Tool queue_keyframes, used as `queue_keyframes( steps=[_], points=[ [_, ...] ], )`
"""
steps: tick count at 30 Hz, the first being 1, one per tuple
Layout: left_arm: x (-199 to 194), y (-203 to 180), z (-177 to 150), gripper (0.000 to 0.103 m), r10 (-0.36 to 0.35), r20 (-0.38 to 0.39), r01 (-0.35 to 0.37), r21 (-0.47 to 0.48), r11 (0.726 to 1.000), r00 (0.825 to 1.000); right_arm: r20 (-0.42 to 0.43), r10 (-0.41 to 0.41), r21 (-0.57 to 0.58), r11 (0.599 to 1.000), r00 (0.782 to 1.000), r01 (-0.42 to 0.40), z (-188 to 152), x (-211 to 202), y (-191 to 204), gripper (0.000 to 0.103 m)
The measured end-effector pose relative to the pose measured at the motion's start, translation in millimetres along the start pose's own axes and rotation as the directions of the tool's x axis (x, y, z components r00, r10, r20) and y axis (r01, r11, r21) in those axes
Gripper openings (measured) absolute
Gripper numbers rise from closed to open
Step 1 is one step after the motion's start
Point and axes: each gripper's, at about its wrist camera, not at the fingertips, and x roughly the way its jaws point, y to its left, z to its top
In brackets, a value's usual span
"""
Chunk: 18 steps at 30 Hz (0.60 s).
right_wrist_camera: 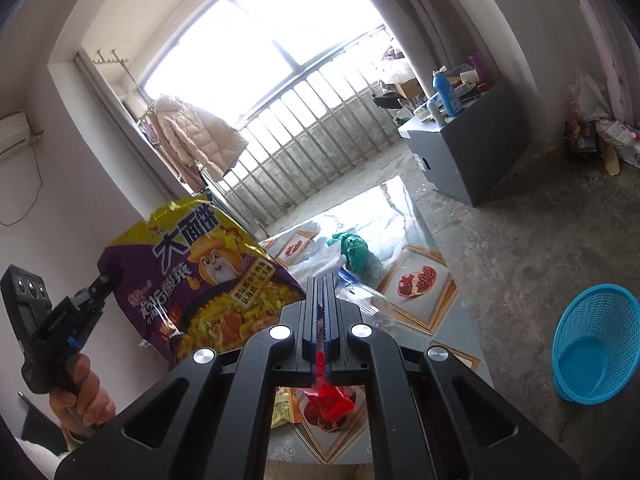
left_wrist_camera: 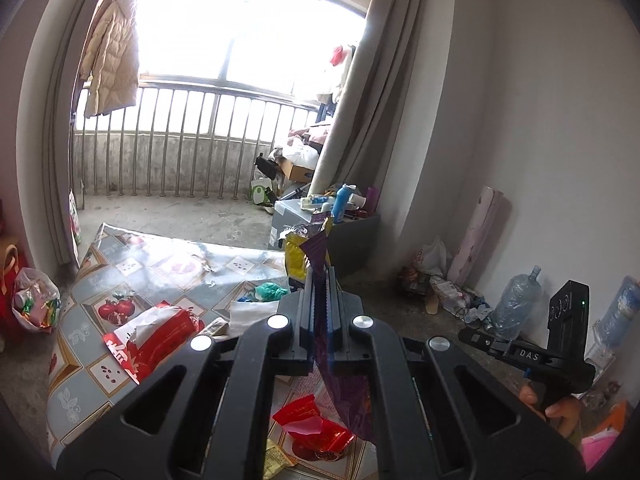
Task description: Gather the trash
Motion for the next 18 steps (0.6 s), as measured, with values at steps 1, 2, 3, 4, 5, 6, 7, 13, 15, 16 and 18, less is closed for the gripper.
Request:
queue_keyframes(
  steps=[1, 2, 3, 4, 5, 6, 7, 13, 15, 16, 18],
  points=[
    [-1, -1, -1, 0.002, 0.011, 0.004, -0.011, 0.01, 1.0, 1.0, -0.017, -0.013, -0.001, 1.0, 1.0, 0.013, -7, 0, -2, 0.004],
    [-3, -3, -3, 0.002, 0.025, 0.007, -0.025, 0.018, 1.0, 1.0, -0.045, -0.025, -0.006, 1.0, 0.999, 0.025, -15, 3, -4, 0.004],
    [-5, -2, -7, 0.002, 0.041, 0.006, -0.042, 0.025, 0.999, 0.999, -0.085, -0.03, -0.015, 0.999, 0.996, 0.029, -25, 9, -6, 0.005],
    [-7, 0, -11, 0.002, 0.058, -0.003, -0.058, 0.029, 0.998, 0.998, -0.126, -0.03, -0.015, 0.999, 0.992, 0.028, -33, 17, -9, 0.006],
    [-8, 3, -16, 0.002, 0.074, -0.016, -0.073, 0.031, 0.997, 0.997, -0.172, -0.025, -0.004, 1.0, 0.985, 0.025, -43, 25, -12, 0.012],
    [-9, 8, -20, 0.002, 0.09, -0.034, -0.089, 0.029, 0.996, 0.995, -0.218, -0.02, 0.005, 1.0, 0.976, 0.022, -53, 35, -14, 0.015],
    [-10, 14, -25, 0.002, 0.107, -0.053, -0.106, 0.024, 0.994, 0.993, -0.26, -0.019, 0.011, 1.0, 0.965, 0.022, -64, 44, -16, 0.021],
    [-26, 59, -57, 0.002, 0.177, -0.149, -0.185, -0.04, 0.982, 0.973, -0.419, -0.033, 0.039, 0.998, 0.907, 0.054, -102, 95, -22, 0.023],
    [-27, 74, -69, 0.002, 0.171, -0.179, -0.187, -0.08, 0.979, 0.969, -0.437, -0.033, 0.054, 0.997, 0.899, 0.063, -105, 105, -21, 0.024],
    [-25, 81, -76, 0.002, 0.165, -0.197, -0.188, -0.102, 0.977, 0.966, -0.444, -0.036, 0.055, 0.996, 0.895, 0.067, -106, 111, -21, 0.026],
    [-21, 94, -89, 0.002, 0.16, -0.231, -0.194, -0.133, 0.972, 0.96, -0.459, -0.055, 0.052, 0.995, 0.887, 0.089, -108, 122, -21, 0.029]
  ],
)
